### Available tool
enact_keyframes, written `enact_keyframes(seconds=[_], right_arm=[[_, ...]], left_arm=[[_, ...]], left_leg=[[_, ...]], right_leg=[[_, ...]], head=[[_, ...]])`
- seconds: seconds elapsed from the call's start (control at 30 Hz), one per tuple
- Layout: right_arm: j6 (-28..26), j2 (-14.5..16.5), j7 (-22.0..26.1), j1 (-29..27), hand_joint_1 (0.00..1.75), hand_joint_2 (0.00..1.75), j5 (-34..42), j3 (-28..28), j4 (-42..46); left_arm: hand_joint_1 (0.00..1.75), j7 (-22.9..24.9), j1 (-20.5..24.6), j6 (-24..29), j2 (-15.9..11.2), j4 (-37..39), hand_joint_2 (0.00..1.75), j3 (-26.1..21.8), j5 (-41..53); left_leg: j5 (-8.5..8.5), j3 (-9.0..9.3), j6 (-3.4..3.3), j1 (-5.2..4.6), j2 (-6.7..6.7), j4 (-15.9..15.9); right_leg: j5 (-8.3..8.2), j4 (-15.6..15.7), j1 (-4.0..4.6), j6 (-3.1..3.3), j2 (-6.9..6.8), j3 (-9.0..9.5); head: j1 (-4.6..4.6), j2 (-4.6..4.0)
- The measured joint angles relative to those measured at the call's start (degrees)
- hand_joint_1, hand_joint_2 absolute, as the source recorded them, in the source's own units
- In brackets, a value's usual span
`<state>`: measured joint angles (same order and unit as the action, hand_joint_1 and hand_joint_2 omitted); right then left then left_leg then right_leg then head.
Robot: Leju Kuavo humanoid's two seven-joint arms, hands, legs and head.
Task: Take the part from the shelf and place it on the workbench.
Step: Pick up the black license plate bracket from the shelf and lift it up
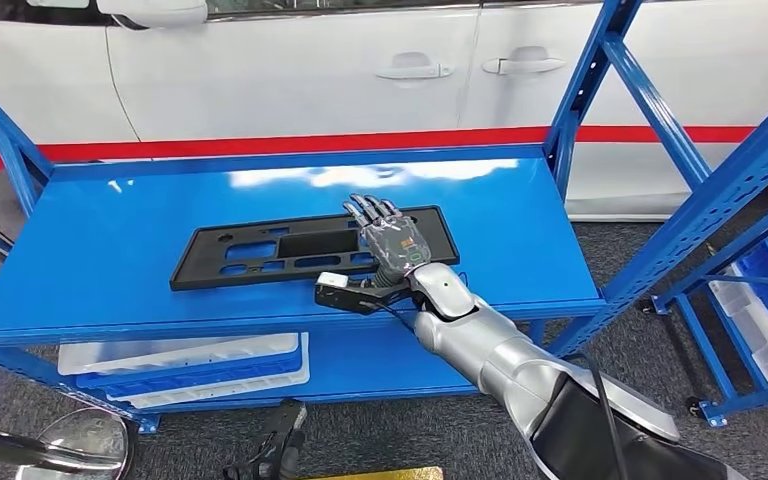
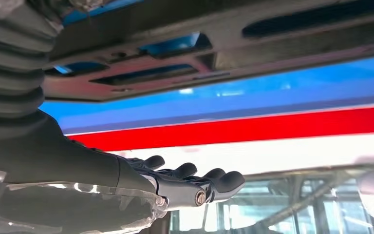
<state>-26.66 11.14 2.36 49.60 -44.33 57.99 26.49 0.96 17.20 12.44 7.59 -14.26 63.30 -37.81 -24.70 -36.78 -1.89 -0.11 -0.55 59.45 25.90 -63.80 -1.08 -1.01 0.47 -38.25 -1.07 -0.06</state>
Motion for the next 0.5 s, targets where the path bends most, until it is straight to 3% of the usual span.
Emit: enact_keyframes(seconds=[0.07,0.2,0.3,0.37,0.4,0.43,0.5], right_arm=[[0.7,0.1,0.6,0.0,0.0,1.75,0.0,0.0,0.4],[2.5,0.2,1.7,-0.2,0.0,1.75,0.0,0.0,1.0],[3.7,0.3,2.3,-0.2,0.0,1.75,0.0,0.0,1.5],[4.5,0.3,2.5,-0.6,0.0,1.75,-0.1,0.0,1.7],[4.8,0.3,2.4,-0.8,0.0,1.75,-0.2,0.0,1.8],[5.3,0.3,2.3,-0.9,0.0,1.75,-0.5,0.0,1.9],[6.0,0.3,1.7,-1.0,0.0,1.75,-1.5,0.2,2.2]], left_arm=[[0.0,0.0,0.0,0.0,0.0,0.0,0.0,0.0,0.1],[0.0,0.1,0.0,-0.1,-0.1,0.0,0.0,0.1,0.6],[0.0,0.4,0.0,-0.2,-0.1,0.0,0.0,0.4,1.1],[0.0,0.8,-0.1,-0.3,-0.2,0.0,0.0,0.7,1.4],[0.0,1.0,-0.2,-0.3,-0.3,0.0,0.0,0.8,1.6],[0.0,1.1,-0.3,-0.2,-0.3,0.0,0.0,0.9,1.7],[0.0,1.1,-0.3,0.0,-0.5,0.0,0.0,1.0,1.8]], left_leg=[[-0.28,-0.34,0.55,-0.19,0.0,0.5],[-1.39,-1.03,1.51,-0.08,0.13,2.0],[-5.78,-5.04,2.48,0.3,0.23,10.8],[-6.71,-7.34,2.67,0.42,0.23,15.2],[-5.68,-7.14,2.6,0.42,0.23,14.5],[-3.84,-5.89,2.41,0.42,0.23,11.8],[-0.74,-2.26,1.84,0.23,0.22,4.3]], right_leg=[[-0.1,2.2,0.18,0.53,0.12,1.01],[-0.41,2.7,-0.03,1.62,0.2,1.26],[-0.41,2.8,-0.16,2.04,0.13,1.39],[-0.38,2.7,-0.13,2.11,0.1,1.41],[-0.36,2.7,-0.12,2.11,0.12,1.45],[-0.34,2.7,-0.11,2.1,0.16,1.52],[-0.27,2.8,-0.03,1.96,0.23,1.62]], head=[[-0.04,0.0],[-0.21,-0.01],[-0.68,-0.01],[-0.69,-0.01],[-0.7,0.0],[-0.7,0.0],[-0.68,-0.01]])
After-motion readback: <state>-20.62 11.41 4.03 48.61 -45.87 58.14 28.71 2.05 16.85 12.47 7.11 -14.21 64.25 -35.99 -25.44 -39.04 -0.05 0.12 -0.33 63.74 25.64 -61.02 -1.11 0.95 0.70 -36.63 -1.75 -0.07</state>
